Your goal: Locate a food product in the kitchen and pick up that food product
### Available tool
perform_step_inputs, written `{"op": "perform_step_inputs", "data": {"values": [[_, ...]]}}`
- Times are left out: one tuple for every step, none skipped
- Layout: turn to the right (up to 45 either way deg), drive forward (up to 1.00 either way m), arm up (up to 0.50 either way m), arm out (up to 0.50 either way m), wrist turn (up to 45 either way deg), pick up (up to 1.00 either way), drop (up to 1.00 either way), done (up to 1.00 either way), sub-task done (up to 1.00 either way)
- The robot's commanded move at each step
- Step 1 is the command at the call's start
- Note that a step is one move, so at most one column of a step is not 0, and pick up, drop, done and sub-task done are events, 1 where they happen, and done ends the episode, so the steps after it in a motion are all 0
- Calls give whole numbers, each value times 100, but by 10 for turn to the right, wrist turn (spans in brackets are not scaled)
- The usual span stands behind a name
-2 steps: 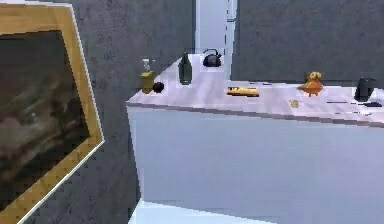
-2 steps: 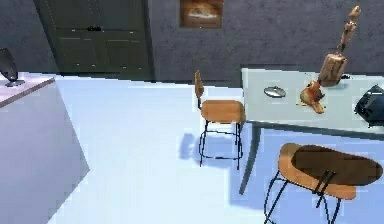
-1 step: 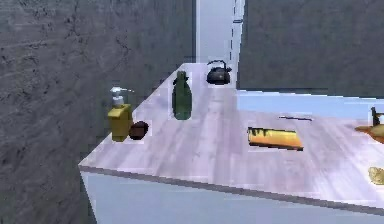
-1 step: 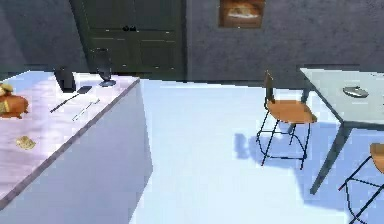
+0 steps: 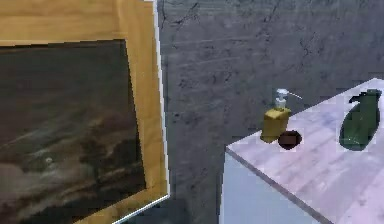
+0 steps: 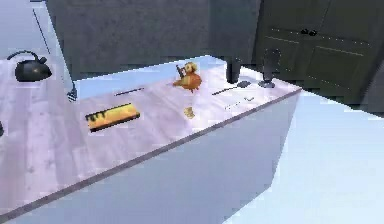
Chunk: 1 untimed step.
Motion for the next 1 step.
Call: {"op": "perform_step_inputs", "data": {"values": [[-450,0,0,0,0,0,0,0,0]]}}
